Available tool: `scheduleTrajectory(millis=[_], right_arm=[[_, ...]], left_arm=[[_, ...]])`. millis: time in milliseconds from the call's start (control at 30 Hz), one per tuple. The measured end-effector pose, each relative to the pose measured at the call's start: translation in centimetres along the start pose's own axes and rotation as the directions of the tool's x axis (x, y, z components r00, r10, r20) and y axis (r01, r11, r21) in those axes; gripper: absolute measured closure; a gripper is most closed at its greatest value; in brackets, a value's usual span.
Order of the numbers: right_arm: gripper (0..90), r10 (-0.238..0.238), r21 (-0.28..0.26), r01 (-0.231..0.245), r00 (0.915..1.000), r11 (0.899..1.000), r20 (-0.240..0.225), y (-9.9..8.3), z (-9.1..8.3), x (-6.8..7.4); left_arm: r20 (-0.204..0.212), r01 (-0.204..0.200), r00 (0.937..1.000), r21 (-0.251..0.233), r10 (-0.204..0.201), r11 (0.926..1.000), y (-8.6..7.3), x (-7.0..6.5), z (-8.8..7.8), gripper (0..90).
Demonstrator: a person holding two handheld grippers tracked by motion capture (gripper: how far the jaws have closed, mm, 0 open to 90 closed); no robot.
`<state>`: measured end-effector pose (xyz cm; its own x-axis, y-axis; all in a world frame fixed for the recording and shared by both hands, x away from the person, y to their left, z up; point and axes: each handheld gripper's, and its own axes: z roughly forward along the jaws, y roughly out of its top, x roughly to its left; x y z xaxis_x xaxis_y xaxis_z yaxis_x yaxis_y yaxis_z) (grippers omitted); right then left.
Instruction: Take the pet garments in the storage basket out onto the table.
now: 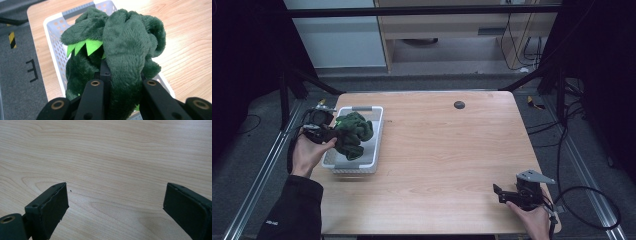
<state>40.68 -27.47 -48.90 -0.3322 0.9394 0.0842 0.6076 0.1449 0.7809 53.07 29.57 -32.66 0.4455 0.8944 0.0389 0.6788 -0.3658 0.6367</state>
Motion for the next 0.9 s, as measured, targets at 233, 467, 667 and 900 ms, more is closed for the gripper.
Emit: scheduleTrajectory(millis=[233,467,667,900], right_arm=[[5.7,-0.008,-0.008,0.008,1.0000,1.000,0.005,0.0,0.0,0.0],[5.6,-0.008,-0.008,0.008,1.0000,1.000,0.004,0.0,-0.1,0.0],[5.5,-0.009,-0.013,0.009,1.0000,1.000,0.002,0.1,-0.1,0.1],[5.5,-0.007,-0.014,0.007,1.0000,1.000,0.002,0.1,-0.1,0.1]], left_arm=[[-0.009,-0.038,0.9992,-0.022,0.038,0.9990,0.8,-0.8,-2.0,78.5],[0.005,-0.060,0.9982,-0.041,0.060,0.9974,1.6,-1.7,-3.6,78.5],[0.030,-0.086,0.9957,-0.044,0.088,0.9953,2.2,-2.7,-4.2,78.5],[0.062,-0.123,0.9900,-0.062,0.126,0.9905,2.8,-4.2,-4.6,78.5]])
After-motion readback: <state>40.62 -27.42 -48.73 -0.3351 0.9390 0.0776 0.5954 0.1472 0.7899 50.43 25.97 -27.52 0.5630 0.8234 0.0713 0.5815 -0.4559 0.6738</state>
